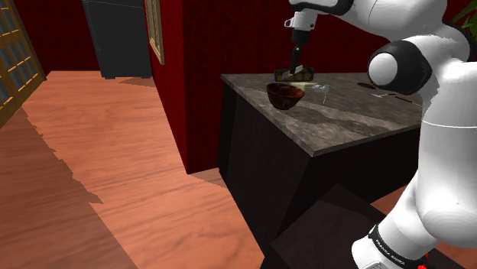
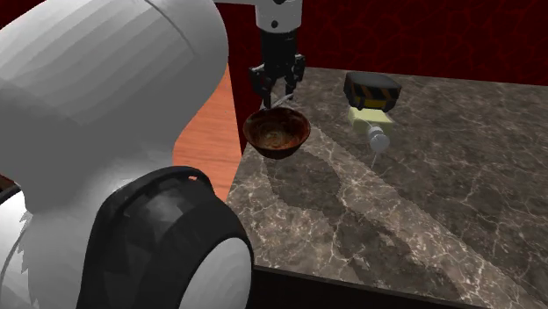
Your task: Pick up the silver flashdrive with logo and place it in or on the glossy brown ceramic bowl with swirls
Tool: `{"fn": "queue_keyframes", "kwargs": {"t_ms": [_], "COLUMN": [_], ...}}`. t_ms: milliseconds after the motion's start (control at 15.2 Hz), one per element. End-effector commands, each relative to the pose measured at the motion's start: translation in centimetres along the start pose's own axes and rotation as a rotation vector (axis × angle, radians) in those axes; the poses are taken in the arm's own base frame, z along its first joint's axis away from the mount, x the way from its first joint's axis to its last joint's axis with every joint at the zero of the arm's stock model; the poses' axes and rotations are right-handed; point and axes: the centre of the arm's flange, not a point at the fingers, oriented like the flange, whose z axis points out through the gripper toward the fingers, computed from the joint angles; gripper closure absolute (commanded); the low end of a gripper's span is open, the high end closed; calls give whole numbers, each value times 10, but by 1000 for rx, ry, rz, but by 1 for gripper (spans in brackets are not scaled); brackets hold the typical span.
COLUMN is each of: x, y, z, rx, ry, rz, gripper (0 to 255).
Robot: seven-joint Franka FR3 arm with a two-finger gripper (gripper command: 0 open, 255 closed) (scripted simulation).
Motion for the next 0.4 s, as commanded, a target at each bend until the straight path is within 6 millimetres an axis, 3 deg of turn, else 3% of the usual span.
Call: {"fn": "queue_keyframes", "kwargs": {"t_ms": [0, 330], "x": [8, 9], "y": [2, 3], "z": [5, 32], "rx": [1, 1], "ry": [1, 1], "rz": [-2, -2], "gripper": [255, 255]}}
